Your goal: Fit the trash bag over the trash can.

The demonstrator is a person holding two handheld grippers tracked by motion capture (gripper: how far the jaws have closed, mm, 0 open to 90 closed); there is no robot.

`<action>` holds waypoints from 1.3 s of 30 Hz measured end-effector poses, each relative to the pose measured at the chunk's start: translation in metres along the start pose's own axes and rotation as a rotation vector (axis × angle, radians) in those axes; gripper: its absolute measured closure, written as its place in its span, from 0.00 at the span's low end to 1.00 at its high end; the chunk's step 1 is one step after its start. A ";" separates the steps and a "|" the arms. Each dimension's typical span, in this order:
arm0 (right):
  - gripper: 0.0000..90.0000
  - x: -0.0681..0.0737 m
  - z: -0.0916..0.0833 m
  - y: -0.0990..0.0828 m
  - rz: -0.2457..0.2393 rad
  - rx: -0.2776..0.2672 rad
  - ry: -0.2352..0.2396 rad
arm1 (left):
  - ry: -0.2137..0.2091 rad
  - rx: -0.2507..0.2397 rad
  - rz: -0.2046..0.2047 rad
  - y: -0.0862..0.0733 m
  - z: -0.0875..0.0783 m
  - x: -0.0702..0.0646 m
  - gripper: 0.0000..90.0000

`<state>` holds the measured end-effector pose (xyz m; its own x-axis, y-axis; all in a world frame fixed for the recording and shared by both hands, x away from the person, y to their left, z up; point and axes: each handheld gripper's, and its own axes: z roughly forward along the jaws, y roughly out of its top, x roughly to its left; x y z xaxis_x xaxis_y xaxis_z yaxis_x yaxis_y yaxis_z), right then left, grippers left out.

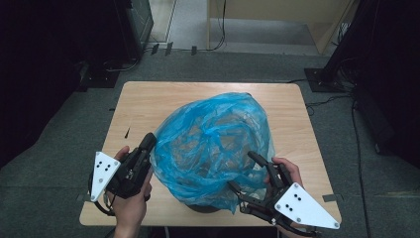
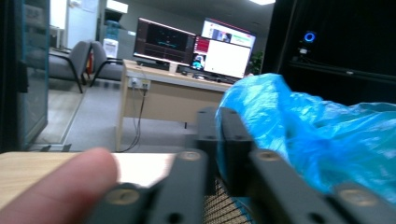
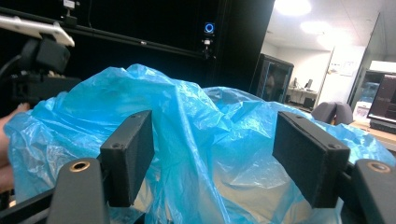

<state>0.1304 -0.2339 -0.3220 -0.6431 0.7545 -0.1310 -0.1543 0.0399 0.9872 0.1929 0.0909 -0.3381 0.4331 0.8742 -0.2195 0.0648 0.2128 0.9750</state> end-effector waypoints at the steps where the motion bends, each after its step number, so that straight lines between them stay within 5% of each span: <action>1: 0.33 0.000 -0.001 0.000 -0.003 -0.004 0.001 | -0.001 -0.004 -0.006 -0.002 0.000 0.002 1.00; 14: 0.33 -0.012 -0.026 -0.005 -0.006 -0.044 0.051 | 0.060 0.005 -0.031 -0.020 -0.003 0.023 1.00; 22: 0.33 -0.029 -0.043 -0.005 0.041 -0.082 0.039 | 0.084 0.026 -0.043 -0.034 -0.004 0.036 1.00; 27: 0.34 -0.040 -0.046 -0.004 0.077 -0.084 -0.058 | 0.104 0.045 -0.041 -0.045 -0.001 0.045 1.00; 33: 0.34 -0.042 -0.030 -0.014 0.050 0.004 -0.190 | 0.125 0.101 -0.068 -0.062 0.005 0.058 1.00; 39: 0.50 -0.055 -0.010 -0.028 0.143 0.043 -0.310 | 0.130 0.104 -0.080 -0.063 0.010 0.062 1.00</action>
<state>0.1625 -0.2835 -0.3433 -0.3959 0.9176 0.0363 -0.0433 -0.0582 0.9974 0.2245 0.1272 -0.4128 0.3038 0.9068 -0.2923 0.1902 0.2430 0.9512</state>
